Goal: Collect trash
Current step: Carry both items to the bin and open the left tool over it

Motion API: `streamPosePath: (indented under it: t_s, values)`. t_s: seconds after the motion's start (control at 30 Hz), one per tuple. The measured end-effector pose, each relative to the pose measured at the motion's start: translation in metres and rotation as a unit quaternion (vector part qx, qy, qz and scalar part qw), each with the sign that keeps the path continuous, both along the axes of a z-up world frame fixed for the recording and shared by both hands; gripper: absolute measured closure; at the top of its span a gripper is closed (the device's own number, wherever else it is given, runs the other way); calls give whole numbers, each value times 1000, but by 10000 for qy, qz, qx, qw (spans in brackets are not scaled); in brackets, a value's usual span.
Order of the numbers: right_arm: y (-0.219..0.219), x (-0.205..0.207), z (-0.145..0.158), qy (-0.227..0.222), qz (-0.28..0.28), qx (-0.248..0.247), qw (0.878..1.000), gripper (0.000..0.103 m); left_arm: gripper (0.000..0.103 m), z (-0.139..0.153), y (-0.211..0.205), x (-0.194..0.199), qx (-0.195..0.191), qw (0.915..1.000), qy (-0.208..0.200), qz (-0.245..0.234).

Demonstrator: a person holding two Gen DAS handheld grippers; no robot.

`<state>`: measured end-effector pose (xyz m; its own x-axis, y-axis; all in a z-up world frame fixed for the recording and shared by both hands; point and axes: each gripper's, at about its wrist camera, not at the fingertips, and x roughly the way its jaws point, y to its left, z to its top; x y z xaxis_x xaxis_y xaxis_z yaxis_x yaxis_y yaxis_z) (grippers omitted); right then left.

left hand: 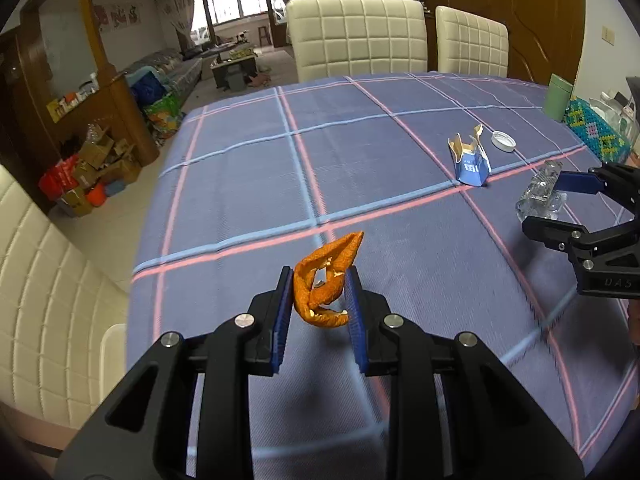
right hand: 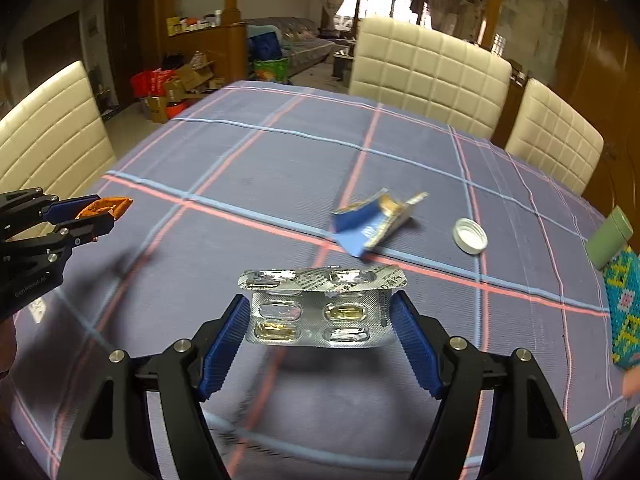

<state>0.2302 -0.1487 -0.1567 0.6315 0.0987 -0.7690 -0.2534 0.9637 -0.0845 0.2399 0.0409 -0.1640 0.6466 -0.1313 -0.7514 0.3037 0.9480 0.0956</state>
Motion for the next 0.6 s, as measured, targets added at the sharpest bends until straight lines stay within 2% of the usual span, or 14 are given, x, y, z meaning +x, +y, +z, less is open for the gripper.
streamPosePath:
  t_s: [0.6]
  values:
    - [125, -32, 21, -284, 1051, -301, 9936, 32, 76, 19, 102, -72, 4, 9966, -326, 754]
